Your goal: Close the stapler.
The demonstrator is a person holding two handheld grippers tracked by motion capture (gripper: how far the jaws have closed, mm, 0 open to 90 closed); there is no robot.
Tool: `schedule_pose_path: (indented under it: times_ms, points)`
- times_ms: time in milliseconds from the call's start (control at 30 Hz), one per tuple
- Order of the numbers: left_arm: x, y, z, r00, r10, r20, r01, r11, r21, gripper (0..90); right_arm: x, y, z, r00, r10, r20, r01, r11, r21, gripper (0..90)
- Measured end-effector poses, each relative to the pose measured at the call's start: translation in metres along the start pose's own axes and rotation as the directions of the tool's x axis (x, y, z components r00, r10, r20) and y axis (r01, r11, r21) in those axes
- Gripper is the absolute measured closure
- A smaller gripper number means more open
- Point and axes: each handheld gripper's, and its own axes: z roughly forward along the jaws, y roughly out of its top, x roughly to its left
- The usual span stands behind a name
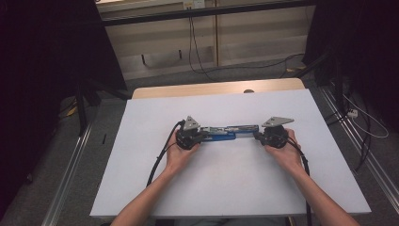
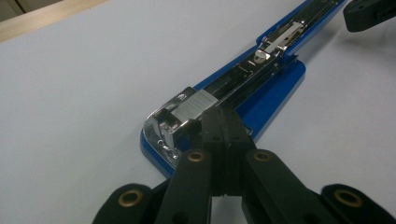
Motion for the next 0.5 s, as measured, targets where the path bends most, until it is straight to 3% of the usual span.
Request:
schedule_pose_path:
  times_ms: [200,500]
  points:
    - [-0.0002,-0.0006,-0.0001,1.0000,-0.008,-0.001,0.008,1.0000,-0.003,90.0,0.0036,0.0008,0.0083,0.9998,-0.013,0.015,0.012,0.998,0.068,90.0]
    - [-0.0005,-0.0001,-0.0002,0.9999,0.011,-0.004,-0.011,0.9999,0.002,90.0,0.0014,0.0000,0.0101,0.9995,0.024,0.021,-0.026,0.998,0.058,90.0]
